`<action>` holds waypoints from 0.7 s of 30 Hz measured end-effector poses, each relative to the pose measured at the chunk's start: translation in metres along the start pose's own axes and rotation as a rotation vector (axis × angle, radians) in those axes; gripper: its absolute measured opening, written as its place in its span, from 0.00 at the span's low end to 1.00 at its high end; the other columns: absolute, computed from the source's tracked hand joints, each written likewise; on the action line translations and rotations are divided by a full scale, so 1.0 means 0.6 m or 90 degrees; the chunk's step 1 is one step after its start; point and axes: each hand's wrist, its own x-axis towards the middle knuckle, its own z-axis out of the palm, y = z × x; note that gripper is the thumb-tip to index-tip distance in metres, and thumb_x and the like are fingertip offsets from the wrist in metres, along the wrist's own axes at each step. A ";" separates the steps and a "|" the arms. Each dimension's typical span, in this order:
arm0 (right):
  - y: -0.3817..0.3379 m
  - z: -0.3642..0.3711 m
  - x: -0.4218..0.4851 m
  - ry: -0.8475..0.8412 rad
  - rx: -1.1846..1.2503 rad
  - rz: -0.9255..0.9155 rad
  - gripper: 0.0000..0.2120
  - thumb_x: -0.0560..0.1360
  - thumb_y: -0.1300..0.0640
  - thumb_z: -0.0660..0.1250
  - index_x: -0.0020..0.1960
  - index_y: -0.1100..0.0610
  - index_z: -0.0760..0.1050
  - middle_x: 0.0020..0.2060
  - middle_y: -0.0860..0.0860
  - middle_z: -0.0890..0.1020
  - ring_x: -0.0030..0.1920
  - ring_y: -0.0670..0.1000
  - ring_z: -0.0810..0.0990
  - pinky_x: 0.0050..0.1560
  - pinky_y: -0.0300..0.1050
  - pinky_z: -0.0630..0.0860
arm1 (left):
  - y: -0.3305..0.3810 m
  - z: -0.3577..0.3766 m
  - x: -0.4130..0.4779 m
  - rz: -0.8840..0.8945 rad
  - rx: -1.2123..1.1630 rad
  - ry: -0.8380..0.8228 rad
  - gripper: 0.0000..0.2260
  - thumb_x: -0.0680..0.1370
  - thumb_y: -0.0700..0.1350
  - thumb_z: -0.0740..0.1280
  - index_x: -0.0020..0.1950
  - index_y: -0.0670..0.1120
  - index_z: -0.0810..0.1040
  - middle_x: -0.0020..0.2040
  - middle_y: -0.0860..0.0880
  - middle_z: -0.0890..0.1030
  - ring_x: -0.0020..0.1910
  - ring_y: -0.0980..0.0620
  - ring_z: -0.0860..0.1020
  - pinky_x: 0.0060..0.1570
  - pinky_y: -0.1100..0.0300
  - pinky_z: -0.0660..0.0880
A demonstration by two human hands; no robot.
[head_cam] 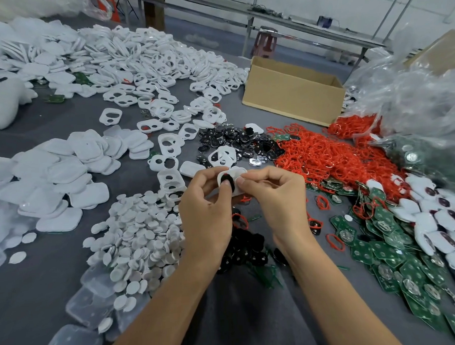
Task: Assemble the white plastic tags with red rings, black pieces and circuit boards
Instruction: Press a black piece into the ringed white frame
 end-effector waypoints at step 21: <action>-0.007 -0.009 0.005 -0.034 0.007 0.031 0.09 0.67 0.70 0.74 0.33 0.63 0.77 0.26 0.53 0.79 0.26 0.44 0.75 0.29 0.33 0.71 | -0.002 -0.001 0.001 0.007 -0.002 -0.041 0.08 0.79 0.36 0.66 0.50 0.49 0.81 0.47 0.46 0.85 0.49 0.47 0.84 0.52 0.46 0.80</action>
